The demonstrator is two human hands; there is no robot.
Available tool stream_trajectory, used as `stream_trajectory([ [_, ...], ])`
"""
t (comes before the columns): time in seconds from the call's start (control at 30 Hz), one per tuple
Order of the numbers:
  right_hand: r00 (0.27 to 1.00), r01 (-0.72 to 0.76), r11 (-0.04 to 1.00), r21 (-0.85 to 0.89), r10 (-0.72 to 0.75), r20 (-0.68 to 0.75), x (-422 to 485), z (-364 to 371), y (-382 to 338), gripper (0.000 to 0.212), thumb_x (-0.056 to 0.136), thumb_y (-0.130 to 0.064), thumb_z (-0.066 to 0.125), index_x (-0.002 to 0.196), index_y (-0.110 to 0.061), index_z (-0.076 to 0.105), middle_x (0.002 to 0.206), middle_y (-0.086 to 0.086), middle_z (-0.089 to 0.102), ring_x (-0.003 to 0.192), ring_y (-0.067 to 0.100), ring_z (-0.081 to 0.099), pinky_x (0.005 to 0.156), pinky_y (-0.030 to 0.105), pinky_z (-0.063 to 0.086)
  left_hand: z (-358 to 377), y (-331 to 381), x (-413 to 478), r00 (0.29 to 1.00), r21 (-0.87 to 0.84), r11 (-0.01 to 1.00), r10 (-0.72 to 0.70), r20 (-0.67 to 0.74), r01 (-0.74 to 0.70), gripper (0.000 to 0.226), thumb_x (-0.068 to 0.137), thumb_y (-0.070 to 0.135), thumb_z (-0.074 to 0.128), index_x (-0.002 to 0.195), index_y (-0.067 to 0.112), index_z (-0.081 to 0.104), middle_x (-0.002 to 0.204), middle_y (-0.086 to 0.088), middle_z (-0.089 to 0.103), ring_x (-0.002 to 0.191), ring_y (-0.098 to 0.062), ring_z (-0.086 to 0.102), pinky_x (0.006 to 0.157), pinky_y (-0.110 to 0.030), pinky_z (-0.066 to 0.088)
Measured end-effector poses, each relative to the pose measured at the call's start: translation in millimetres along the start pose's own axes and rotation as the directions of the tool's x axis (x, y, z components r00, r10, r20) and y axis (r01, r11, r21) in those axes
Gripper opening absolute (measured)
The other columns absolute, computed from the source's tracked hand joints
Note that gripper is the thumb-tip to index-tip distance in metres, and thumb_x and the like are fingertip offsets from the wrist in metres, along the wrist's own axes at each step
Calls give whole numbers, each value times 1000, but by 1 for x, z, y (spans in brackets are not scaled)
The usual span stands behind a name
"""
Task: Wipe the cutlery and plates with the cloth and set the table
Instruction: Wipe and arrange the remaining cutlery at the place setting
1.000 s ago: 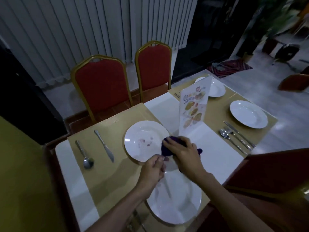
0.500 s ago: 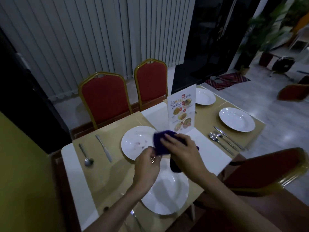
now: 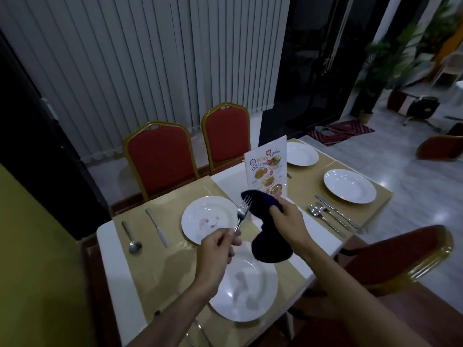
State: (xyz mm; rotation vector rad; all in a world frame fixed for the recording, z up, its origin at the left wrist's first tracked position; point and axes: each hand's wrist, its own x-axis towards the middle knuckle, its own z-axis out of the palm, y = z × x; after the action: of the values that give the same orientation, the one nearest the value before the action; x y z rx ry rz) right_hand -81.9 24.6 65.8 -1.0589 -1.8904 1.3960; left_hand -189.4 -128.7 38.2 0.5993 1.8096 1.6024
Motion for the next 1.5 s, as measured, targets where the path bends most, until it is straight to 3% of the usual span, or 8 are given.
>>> stream_trajectory([
  [0.2,864,-315,933,175,206,460,-3,21,-7,27,92,-28,66,110,-9,70,103,13,73,95,30,70,85,38,56,0,6,15,929,-252,896,-340,145,367,35,85,38,74,84,3,75,77,-8,75,66,-18,70,61,-27,57],
  [0.5,928,-128,990,-57,140,345,-2,66,-6,28,87,-40,69,98,-14,70,84,8,75,77,26,72,70,34,58,-26,8,54,987,9,1000,23,-161,-22,14,85,30,74,96,24,69,103,7,68,88,-9,64,63,-11,47],
  [0.7,902,-27,968,-249,131,412,-1,103,-3,18,92,-33,61,94,-16,67,83,4,73,73,18,70,77,36,58,-54,2,90,958,-98,989,-135,-255,113,13,86,21,73,91,9,75,94,-1,75,89,-13,66,77,-23,51],
  [0.8,916,-7,946,-325,137,378,7,121,0,20,91,-33,58,93,-15,66,83,6,72,77,23,69,79,42,57,-60,-12,92,950,-192,951,-272,-156,241,14,89,25,70,78,18,74,68,11,74,63,3,66,51,-7,47],
  [0.97,954,75,865,-497,82,287,12,167,7,41,91,-54,52,71,-20,60,62,-5,63,58,9,60,52,25,42,-94,-20,127,819,-341,830,-528,-225,441,14,84,23,74,83,10,72,80,-2,68,65,-15,56,60,-24,46],
  [1.17,946,2,913,-409,131,297,27,212,16,46,85,-63,59,73,-19,65,63,-2,69,59,12,65,61,30,54,-154,-30,185,759,-713,615,-625,-180,337,15,99,14,55,92,3,63,75,-6,64,61,-13,59,51,-21,52],
  [1.33,962,-30,925,-380,130,239,55,225,31,42,81,-65,61,80,-23,68,66,-8,69,63,6,65,58,19,50,-218,-66,237,972,126,982,-115,-207,143,22,100,14,52,101,6,73,89,-7,71,77,-16,65,73,-17,49],
  [1.5,968,-39,919,-393,133,215,87,240,42,37,83,-60,63,78,-24,67,65,-9,68,64,10,65,62,23,51,-248,-116,262,957,912,338,-84,276,-234,18,91,20,61,100,27,75,108,-4,63,111,-26,45,91,-34,36],
])
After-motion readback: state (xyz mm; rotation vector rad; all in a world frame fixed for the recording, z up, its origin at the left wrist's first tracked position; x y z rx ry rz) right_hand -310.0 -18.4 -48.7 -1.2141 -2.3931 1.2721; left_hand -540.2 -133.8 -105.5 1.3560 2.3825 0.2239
